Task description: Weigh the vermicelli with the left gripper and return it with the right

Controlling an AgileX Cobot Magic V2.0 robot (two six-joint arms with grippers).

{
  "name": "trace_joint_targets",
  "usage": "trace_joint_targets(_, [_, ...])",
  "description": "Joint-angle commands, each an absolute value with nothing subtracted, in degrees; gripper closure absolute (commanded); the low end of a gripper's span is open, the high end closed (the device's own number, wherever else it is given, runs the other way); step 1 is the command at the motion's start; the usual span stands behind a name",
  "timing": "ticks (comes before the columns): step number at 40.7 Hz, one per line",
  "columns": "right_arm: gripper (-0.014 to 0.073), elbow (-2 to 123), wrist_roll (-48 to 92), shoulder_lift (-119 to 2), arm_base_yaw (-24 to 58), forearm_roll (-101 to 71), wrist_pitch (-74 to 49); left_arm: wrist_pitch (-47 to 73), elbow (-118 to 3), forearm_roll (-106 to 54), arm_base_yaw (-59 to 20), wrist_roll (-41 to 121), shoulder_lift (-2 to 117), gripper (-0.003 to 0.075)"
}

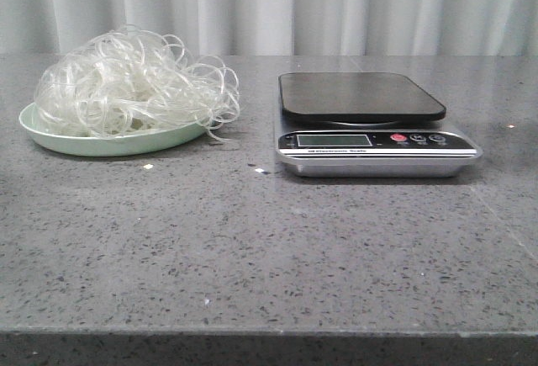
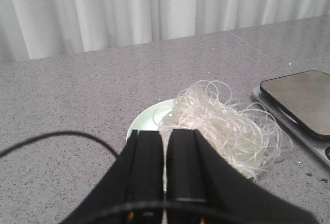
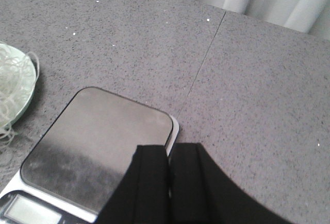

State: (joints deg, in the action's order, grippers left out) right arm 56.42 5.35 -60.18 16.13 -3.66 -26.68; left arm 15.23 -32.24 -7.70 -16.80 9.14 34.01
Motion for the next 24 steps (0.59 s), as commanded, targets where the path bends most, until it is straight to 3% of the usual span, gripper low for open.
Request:
trace_joint_targets(1, [0.0442, 49.9, 5.5, -52.5, 15.7, -4.5, -15.9, 10.4, -33.8, -8.5, -16.8, 8.6, 34.0, 0.0583])
trace_joint_targets(11, [0.0442, 32.5, 5.5, -37.4, 15.7, -4.5, -2.9, 10.4, -33.8, -8.5, -16.8, 8.6, 34.0, 0.0583])
trace_joint_targets(24, [0.0442, 21.5, 5.5, -25.2, 15.7, -4.5, -2.0, 10.4, -33.8, -8.5, -16.8, 8.6, 34.0, 0.0583])
